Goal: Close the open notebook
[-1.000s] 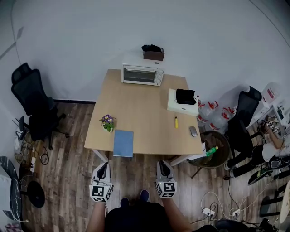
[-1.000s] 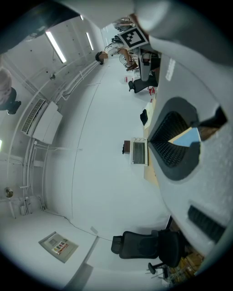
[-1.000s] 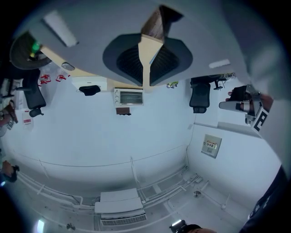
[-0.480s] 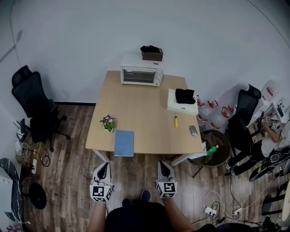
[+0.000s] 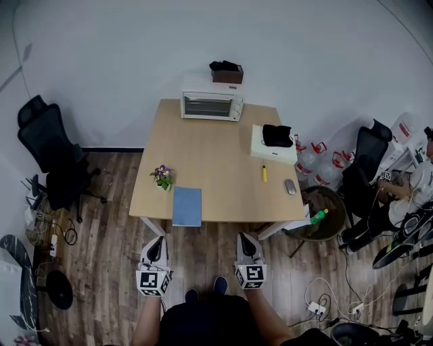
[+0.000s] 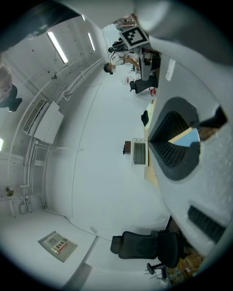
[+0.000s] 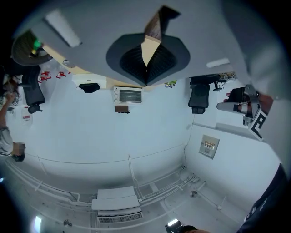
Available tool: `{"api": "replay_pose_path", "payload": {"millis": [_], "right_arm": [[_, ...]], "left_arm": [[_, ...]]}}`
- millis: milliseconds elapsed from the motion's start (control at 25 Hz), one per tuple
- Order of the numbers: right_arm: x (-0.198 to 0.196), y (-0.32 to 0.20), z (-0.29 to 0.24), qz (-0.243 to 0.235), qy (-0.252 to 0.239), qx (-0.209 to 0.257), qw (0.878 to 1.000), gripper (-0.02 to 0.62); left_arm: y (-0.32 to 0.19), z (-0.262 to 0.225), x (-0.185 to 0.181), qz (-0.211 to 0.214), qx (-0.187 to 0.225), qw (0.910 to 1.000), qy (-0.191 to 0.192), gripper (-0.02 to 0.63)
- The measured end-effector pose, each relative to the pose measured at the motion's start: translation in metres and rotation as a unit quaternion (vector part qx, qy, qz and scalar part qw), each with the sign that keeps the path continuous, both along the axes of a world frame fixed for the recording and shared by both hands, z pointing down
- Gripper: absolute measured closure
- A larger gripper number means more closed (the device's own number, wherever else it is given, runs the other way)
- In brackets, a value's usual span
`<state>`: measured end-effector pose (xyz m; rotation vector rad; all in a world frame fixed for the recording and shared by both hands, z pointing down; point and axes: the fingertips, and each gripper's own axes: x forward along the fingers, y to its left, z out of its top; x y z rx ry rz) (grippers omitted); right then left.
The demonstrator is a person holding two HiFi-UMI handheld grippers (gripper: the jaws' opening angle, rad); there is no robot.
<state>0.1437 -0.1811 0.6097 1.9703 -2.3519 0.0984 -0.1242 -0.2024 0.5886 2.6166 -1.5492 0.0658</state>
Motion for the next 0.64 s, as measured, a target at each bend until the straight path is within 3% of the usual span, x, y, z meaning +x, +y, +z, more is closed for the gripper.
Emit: {"api": "replay_pose_path", "payload": {"millis": [640], "right_arm": [[0.0009,0.0101,0.0011,-0.005,0.003,-0.006,1.000,0.586]], "left_arm": [[0.0059,0.0024,0.0097,0.010,-0.002,0.9999,0.002,0.609]]}}
